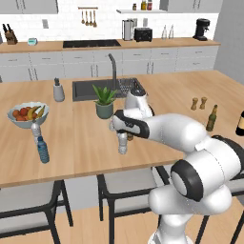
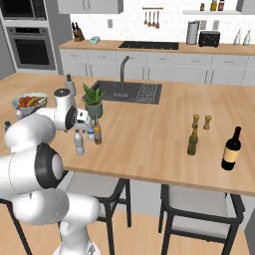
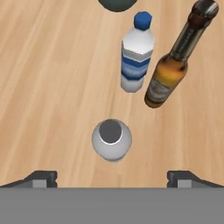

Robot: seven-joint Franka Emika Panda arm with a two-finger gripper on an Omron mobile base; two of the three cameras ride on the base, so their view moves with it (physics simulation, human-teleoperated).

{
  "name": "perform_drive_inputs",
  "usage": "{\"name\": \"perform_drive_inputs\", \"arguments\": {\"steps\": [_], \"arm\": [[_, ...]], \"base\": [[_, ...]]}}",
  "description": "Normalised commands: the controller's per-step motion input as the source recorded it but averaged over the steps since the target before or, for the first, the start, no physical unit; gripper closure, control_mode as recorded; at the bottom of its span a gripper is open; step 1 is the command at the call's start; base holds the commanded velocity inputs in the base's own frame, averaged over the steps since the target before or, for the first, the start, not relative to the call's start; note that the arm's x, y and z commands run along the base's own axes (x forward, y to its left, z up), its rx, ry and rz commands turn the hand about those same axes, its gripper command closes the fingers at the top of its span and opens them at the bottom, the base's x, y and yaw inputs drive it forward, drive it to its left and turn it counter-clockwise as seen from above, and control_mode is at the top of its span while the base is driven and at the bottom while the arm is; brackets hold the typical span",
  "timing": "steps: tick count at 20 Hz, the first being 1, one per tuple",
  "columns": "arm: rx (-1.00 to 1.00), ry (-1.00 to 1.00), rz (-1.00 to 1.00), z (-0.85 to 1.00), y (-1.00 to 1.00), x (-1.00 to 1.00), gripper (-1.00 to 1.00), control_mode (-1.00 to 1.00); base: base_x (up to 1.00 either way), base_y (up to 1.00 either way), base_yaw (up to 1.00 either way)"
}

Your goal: Move the plastic bottles in the middle to the plastics group, and the glass bottles in the middle to the glass group.

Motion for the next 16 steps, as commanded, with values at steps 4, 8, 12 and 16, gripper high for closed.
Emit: {"name": "perform_drive_inputs", "arguments": {"steps": [4, 8, 12, 16], "arm": [[0.0, 0.0, 0.0, -0.24, 0.0, 0.17, -1.0, -1.0], [0.0, 0.0, 0.0, -0.15, 0.03, 0.09, -1.0, -1.0], [0.0, 0.0, 0.0, -0.12, 0.0, 0.0, -1.0, -1.0], [0.0, 0.0, 0.0, -0.16, 0.01, 0.02, -1.0, -1.0]], "base": [[0.0, 0.0, 0.0], [0.0, 0.0, 0.0], [0.0, 0.0, 0.0], [0.0, 0.0, 0.0]]}}
